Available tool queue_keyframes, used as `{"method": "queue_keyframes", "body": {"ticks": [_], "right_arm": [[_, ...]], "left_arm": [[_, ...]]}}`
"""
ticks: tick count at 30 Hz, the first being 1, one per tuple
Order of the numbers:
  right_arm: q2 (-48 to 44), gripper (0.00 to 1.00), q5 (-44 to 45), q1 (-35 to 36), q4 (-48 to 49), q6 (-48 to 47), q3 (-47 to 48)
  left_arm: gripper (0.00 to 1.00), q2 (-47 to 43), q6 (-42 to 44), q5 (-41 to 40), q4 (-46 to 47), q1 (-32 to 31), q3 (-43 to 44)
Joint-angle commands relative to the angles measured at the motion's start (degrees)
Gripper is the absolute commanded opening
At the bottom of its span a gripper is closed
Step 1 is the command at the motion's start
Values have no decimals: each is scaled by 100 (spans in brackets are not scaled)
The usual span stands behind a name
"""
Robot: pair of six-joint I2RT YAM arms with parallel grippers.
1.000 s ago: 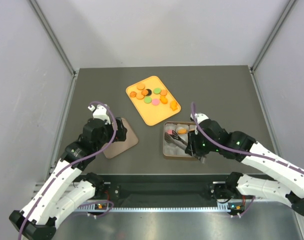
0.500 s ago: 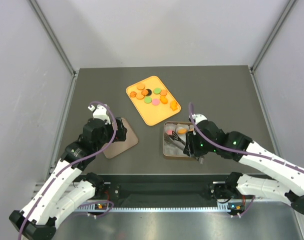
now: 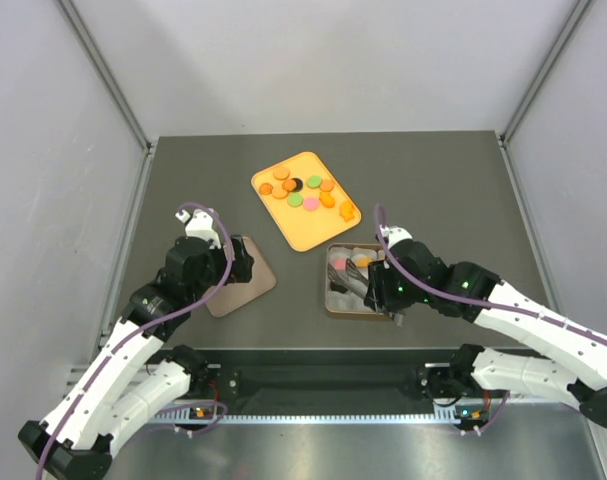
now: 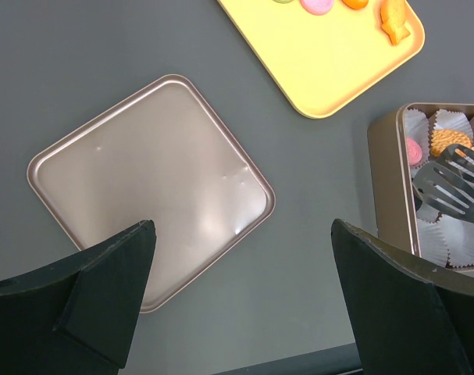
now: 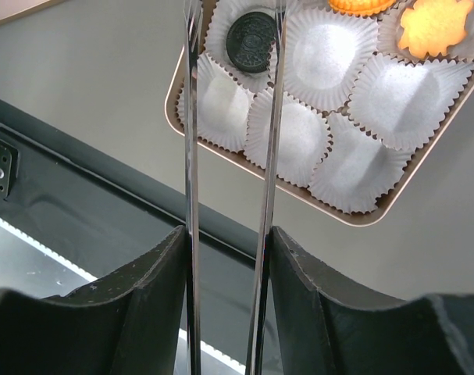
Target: Pack the cookies
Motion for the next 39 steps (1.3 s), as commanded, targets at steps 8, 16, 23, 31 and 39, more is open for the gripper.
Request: {"method": "queue_keyframes", "body": {"ticks": [8, 16, 23, 31, 39], "right_arm": [[-129, 42, 362, 107, -111, -241, 896], [1135, 45, 513, -419, 89, -1189, 2189], [3076, 41, 55, -1150, 697, -1692, 3111], [4406, 42, -112, -1317, 1022, -1763, 3701], [4881, 43, -165, -1414, 1102, -1745, 3956]], "left_arm": [[99, -20, -66, -82, 93, -21, -5], [99, -38, -66, -91, 84, -21, -5], [99, -55, -66, -126, 75, -21, -5], [99, -99, -84, -170, 58, -21, -5], [99, -73, -84, -152, 66, -21, -5]]}}
